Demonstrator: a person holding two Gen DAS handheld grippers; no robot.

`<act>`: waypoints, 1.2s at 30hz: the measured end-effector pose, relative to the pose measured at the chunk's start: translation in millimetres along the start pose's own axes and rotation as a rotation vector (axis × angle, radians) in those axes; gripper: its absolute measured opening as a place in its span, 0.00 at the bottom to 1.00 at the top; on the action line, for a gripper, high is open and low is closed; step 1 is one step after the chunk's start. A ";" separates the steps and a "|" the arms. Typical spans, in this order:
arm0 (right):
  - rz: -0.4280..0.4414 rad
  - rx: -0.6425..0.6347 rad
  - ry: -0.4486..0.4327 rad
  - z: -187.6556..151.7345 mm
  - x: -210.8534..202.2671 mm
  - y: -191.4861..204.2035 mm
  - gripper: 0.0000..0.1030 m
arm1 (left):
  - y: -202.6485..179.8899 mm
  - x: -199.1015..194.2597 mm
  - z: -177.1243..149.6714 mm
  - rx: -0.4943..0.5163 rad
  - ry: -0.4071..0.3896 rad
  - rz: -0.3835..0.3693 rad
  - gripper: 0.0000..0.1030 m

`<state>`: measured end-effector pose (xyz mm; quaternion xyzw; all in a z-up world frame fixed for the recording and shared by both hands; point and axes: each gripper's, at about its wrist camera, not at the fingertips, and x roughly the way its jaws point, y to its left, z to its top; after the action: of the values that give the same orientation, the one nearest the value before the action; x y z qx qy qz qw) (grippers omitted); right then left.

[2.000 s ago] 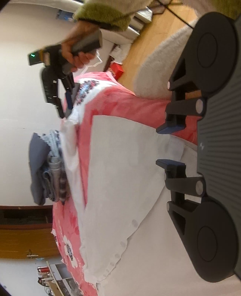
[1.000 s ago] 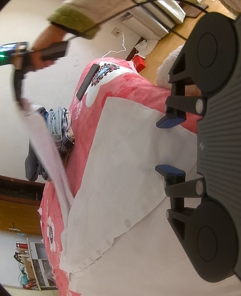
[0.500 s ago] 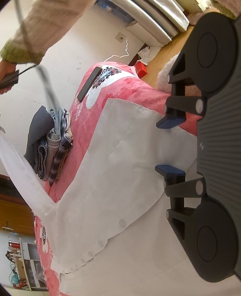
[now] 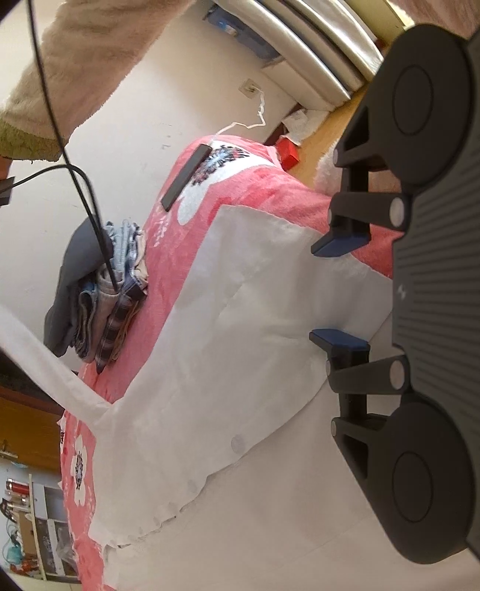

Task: Fold clothes

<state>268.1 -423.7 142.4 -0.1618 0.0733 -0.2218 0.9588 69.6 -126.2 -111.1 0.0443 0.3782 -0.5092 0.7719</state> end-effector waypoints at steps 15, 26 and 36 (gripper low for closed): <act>1.122 -0.565 -0.314 -1.6 -205.8 293.5 0.42 | -3.4 -136.6 -39.5 -0.123 -0.159 0.134 0.48; 0.824 0.280 -0.060 1.4 -219.9 70.4 0.43 | 13.6 -199.0 -44.0 -0.122 -0.292 0.175 0.53; 0.833 0.735 0.239 -102.9 -210.1 79.1 0.41 | 27.5 -198.9 -11.5 -0.026 -0.228 0.443 0.54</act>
<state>90.9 -290.7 33.3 0.2512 0.1570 0.1475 0.9437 47.1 41.8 -2.9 0.0586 0.2760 -0.3243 0.9029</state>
